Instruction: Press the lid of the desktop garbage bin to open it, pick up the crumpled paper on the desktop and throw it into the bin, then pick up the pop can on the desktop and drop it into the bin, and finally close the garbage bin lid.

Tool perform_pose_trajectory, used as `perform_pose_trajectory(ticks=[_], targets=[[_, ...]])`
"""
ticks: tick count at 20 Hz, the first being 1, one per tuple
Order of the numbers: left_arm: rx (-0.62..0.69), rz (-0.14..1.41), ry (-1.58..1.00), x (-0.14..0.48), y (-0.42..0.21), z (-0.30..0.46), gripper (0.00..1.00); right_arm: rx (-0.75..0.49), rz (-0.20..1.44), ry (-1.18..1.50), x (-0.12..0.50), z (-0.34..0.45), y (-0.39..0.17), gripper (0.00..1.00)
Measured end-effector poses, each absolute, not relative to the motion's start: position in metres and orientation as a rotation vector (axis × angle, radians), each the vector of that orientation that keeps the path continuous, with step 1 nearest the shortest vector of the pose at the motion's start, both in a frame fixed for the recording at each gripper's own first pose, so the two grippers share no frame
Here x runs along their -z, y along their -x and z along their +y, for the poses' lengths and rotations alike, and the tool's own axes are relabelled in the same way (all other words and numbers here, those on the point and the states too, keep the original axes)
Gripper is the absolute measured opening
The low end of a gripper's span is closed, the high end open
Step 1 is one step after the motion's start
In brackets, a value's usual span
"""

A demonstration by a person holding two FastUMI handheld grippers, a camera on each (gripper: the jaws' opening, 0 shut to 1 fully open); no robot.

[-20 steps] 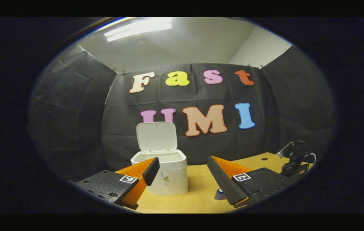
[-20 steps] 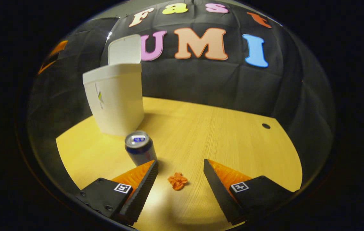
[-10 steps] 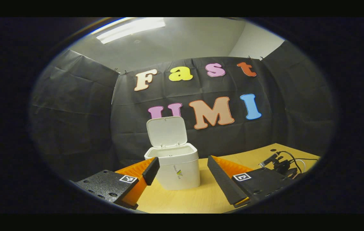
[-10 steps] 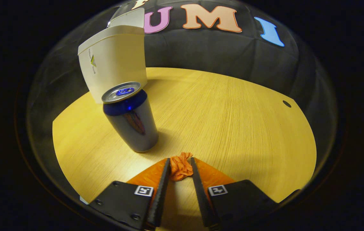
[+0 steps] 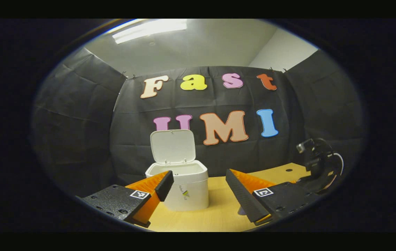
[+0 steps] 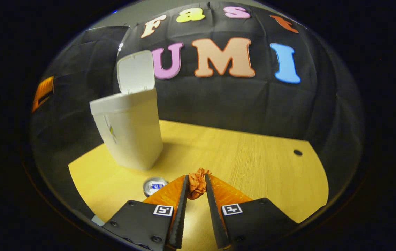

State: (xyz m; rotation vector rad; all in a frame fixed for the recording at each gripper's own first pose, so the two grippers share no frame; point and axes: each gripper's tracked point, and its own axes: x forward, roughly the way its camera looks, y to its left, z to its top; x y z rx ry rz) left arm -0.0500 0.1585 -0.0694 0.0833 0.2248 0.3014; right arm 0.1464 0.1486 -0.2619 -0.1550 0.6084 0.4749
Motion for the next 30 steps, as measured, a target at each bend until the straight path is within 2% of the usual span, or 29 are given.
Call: perform_pose_trajectory(ticks=[4,7,12,14,17,20,21,22,23,26,27,29,30], targets=[[-0.298,0.223,-0.069,0.075,0.053,0.181,0.93,-0.571,0.427,0.129,0.169,0.234,-0.18,0.36],[-0.326,0.233,-0.053,0.081,0.064,0.206,0.93,-0.642,0.356,0.137,0.143,0.303,-0.197,0.36],[-0.379,0.276,-0.073,0.092,0.093,0.25,0.93,-0.718,0.337,0.139,0.161,0.411,-0.224,0.36],[-0.395,0.286,-0.078,0.095,0.103,0.264,0.93,-0.725,0.354,0.162,0.179,0.435,-0.229,0.34],[-0.413,0.306,-0.068,0.105,0.117,0.278,0.93,-0.706,0.409,0.198,0.207,0.449,-0.234,0.37],[-0.415,0.327,-0.056,0.115,0.122,0.28,0.93,-0.654,0.418,0.174,0.209,0.442,-0.24,0.73],[-0.408,0.328,-0.049,0.117,0.121,0.277,0.99,-0.659,0.413,0.178,0.204,0.441,-0.241,0.86],[-0.396,0.326,-0.04,0.12,0.117,0.272,0.92,-0.658,0.399,0.184,0.194,0.434,-0.234,0.99],[-0.379,0.325,-0.031,0.125,0.114,0.264,0.96,-0.65,0.369,0.193,0.18,0.423,-0.229,0.99],[-0.299,0.324,0.007,0.142,0.093,0.227,0.9,-0.6,0.229,0.204,0.121,0.368,-0.218,0.94],[-0.266,0.323,0.021,0.15,0.086,0.212,0.94,-0.575,0.192,0.198,0.102,0.343,-0.215,0.94],[-0.204,0.337,0.05,0.172,0.075,0.178,0.91,-0.515,0.128,0.183,0.07,0.286,-0.205,0.94],[-0.176,0.354,0.064,0.184,0.069,0.161,0.95,-0.475,0.11,0.181,0.056,0.252,-0.201,0.94]])
